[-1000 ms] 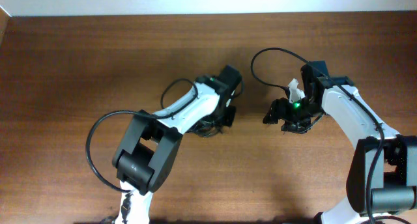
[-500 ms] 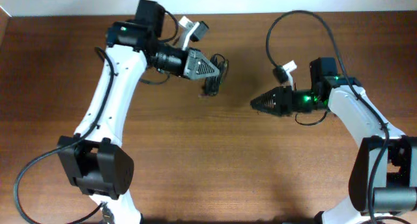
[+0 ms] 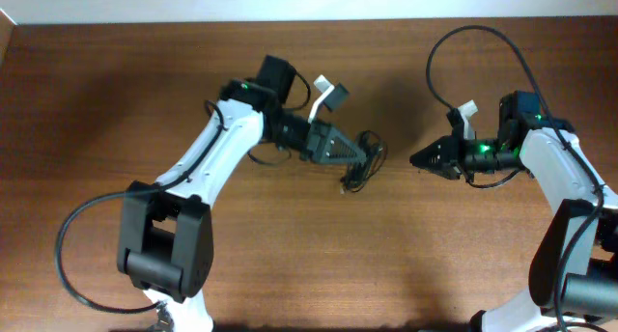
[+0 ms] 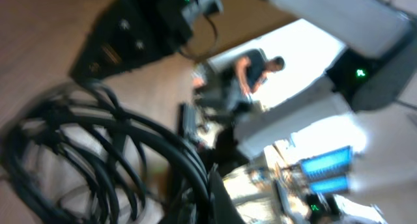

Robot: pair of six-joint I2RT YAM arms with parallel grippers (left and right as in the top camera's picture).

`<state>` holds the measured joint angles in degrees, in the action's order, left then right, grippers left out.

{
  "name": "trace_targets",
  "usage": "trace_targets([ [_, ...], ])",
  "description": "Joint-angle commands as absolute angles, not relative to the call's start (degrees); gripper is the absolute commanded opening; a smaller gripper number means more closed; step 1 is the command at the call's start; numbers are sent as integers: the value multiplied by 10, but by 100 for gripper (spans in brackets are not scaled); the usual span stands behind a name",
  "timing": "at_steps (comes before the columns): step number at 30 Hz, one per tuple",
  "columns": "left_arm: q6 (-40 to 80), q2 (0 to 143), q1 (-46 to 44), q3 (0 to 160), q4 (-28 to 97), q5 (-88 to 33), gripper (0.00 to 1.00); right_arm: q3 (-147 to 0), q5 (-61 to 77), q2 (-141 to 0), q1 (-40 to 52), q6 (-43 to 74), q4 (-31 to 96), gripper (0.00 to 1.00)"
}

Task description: Untangle cables

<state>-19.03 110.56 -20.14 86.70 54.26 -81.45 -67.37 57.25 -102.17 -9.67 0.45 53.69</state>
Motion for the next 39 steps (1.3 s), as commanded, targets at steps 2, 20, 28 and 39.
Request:
trace_targets([
  [2,-113,1101,-191,781,447,-770,0,-674,528,-1016,-97,-15,545,11],
  [20,241,1012,-105,837,405,-537,0,-674,649,-1016,-20,-82,539,70],
  [28,302,842,-105,869,403,-557,0,-674,770,-1016,34,-6,360,74],
  [39,324,828,-107,868,428,-607,0,-674,687,-1016,183,320,-80,66],
])
